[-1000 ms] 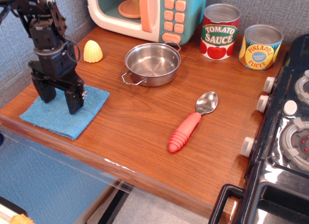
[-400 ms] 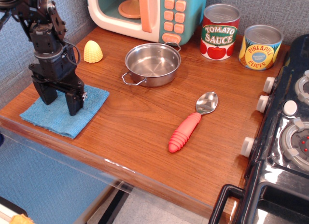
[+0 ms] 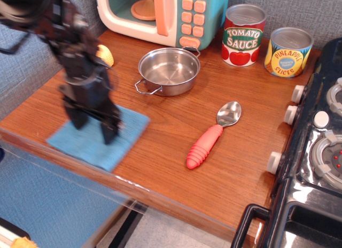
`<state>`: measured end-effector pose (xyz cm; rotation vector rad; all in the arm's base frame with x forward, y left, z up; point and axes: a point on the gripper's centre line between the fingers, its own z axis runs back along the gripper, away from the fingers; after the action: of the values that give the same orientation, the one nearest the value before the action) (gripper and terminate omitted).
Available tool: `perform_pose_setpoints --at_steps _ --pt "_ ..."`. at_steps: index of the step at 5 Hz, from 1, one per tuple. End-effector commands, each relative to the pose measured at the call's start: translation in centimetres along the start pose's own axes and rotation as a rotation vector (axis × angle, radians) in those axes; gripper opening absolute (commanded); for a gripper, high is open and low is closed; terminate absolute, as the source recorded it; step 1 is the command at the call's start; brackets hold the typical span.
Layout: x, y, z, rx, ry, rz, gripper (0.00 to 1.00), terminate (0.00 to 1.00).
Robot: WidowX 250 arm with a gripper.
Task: Slide the blue rag so that it touches the red spoon.
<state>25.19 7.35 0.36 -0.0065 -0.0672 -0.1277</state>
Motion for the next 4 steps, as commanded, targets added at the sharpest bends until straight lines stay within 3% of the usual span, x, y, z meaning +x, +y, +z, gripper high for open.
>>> perform_pose_setpoints --at_steps 1,2,3,4 --pt "0.3 -7.7 -0.3 -0.13 0.045 -0.023 1.0 0.0" --pt "0.9 -8.8 -0.5 -0.142 0.058 0.015 1.0 0.0" --pt "1.0 -7.5 0.9 -0.117 0.022 0.052 1.0 0.0" --pt "1.1 -6.4 5.1 -0.087 -0.063 0.062 1.0 0.0"
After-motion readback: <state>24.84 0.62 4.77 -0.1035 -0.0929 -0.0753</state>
